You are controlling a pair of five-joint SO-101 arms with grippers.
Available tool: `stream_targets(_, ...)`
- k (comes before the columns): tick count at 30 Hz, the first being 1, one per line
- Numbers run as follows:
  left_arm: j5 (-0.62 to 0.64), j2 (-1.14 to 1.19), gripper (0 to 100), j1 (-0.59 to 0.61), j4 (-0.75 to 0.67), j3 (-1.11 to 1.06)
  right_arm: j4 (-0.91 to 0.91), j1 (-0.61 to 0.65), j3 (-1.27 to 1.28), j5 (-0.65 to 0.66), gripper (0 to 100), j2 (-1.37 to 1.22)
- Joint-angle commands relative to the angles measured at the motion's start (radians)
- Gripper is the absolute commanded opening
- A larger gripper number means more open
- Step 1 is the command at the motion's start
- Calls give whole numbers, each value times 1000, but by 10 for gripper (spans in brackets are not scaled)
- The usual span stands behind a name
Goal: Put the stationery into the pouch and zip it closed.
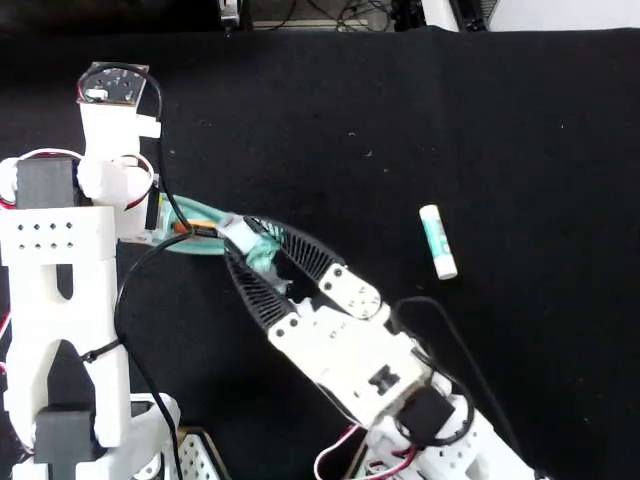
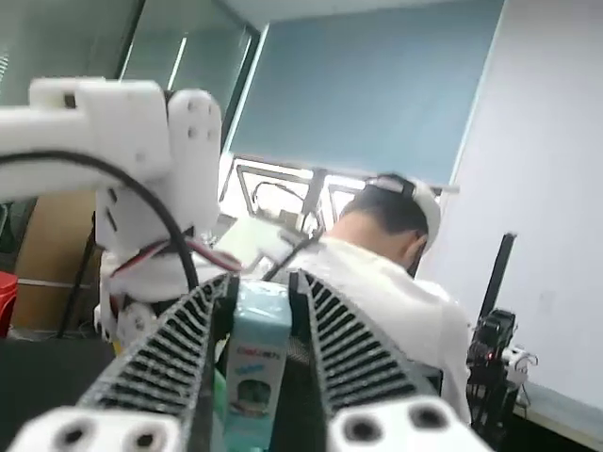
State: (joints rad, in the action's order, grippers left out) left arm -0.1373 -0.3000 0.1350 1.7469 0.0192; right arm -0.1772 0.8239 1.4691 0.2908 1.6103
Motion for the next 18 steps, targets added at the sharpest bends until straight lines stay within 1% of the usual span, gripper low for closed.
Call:
stream_targets(1, 2, 12, 30, 16, 11, -7, -17, -9, -114, -5, 12, -148)
stream_targets(5, 2, 12, 30, 16, 11, -7, -17, -9, -202, -5, 12, -348)
stream_targets(9, 2, 12, 30, 16, 11, -7, -17, -9, -220, -5, 12, -496)
stream_targets(13, 2, 12, 30, 16, 11, -7, -17, -12, -203, -5, 12, -552)
stream_targets(18, 2, 12, 30, 16, 11, -7, -17, -6, -171, -5, 12, -553)
